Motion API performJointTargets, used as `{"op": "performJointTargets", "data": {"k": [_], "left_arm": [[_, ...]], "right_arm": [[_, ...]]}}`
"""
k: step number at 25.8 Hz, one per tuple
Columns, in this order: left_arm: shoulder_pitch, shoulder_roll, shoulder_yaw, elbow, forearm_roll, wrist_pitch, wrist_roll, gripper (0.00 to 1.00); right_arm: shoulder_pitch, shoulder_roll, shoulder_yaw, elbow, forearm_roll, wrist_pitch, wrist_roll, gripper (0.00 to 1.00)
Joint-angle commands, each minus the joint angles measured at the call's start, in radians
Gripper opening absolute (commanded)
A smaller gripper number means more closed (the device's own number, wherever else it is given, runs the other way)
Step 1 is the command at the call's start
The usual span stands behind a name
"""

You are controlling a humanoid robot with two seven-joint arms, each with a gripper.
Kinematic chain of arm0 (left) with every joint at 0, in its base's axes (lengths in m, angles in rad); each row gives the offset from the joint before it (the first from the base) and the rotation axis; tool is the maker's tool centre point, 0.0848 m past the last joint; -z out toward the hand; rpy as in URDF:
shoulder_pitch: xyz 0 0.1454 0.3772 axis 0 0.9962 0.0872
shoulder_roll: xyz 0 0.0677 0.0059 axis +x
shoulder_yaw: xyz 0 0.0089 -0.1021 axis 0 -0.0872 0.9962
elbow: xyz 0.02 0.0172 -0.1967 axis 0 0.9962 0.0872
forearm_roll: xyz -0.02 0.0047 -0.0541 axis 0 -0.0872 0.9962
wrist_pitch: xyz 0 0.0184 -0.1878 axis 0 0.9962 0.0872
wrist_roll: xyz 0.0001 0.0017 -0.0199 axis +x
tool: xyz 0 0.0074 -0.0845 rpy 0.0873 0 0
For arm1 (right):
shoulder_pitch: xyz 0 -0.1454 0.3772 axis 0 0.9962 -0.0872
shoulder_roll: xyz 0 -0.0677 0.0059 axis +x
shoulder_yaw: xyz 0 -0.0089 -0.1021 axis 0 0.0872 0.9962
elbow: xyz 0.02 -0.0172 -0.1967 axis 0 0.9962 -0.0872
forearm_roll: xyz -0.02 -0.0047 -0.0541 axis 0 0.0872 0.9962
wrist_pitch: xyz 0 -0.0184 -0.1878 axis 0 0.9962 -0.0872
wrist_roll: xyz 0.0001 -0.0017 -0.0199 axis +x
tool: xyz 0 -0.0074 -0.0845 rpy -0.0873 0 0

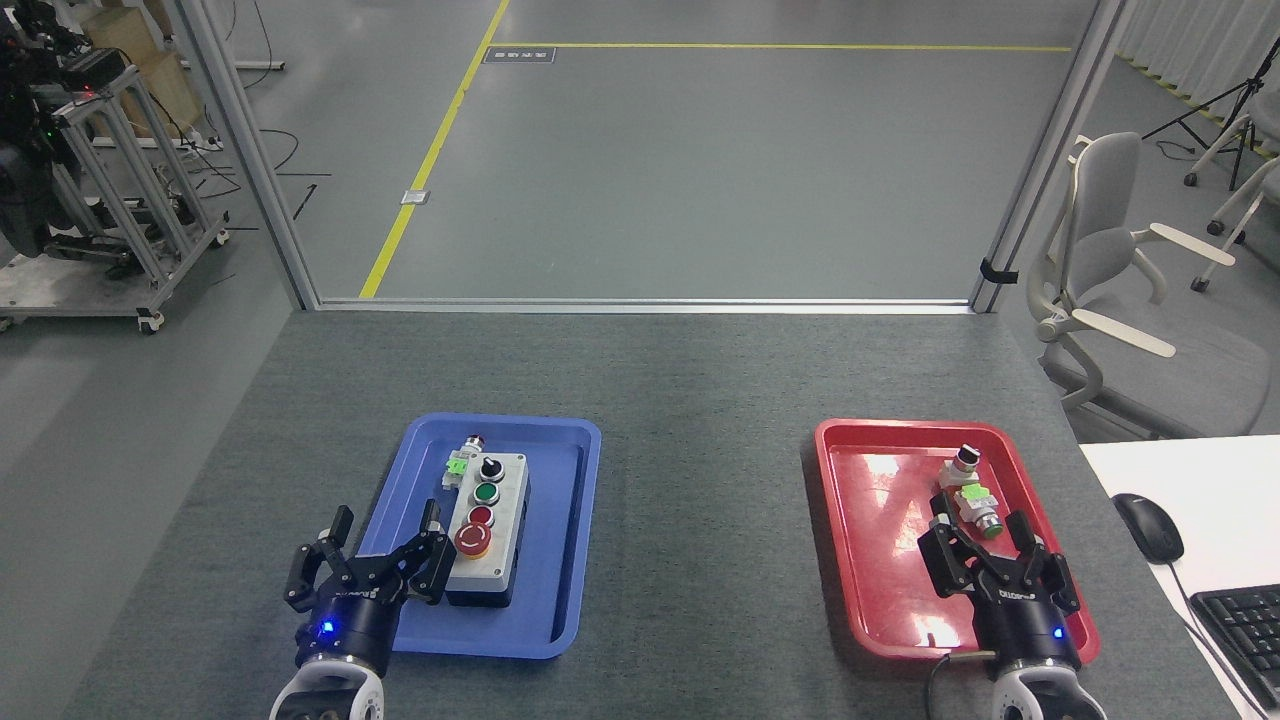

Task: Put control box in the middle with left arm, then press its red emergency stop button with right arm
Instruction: 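Close the left gripper on the gray control box in the blue tray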

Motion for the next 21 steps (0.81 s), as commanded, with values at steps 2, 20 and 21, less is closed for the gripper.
{"op": "performJointTargets", "data": {"k": [2,20,21], "left_arm": [[-0.003,-0.004,-0.001,0.007,0.0,0.002,0.001,1.0],[0.0,0.007,0.003,0.0,0.009,0.01,0.021,1.0],[0.002,0.007,0.003,0.0,0.009,0.01,0.025,1.0]], "right_arm": [[-0.003,-0.015,0.0,0.0,0.0,0.0,0.0,1.0],[0.001,-0.016,0.0,-0.009,-0.011,0.0,0.001,1.0],[0.001,-0.018,0.0,-0.009,-0.012,0.0,0.0,1.0]]}}
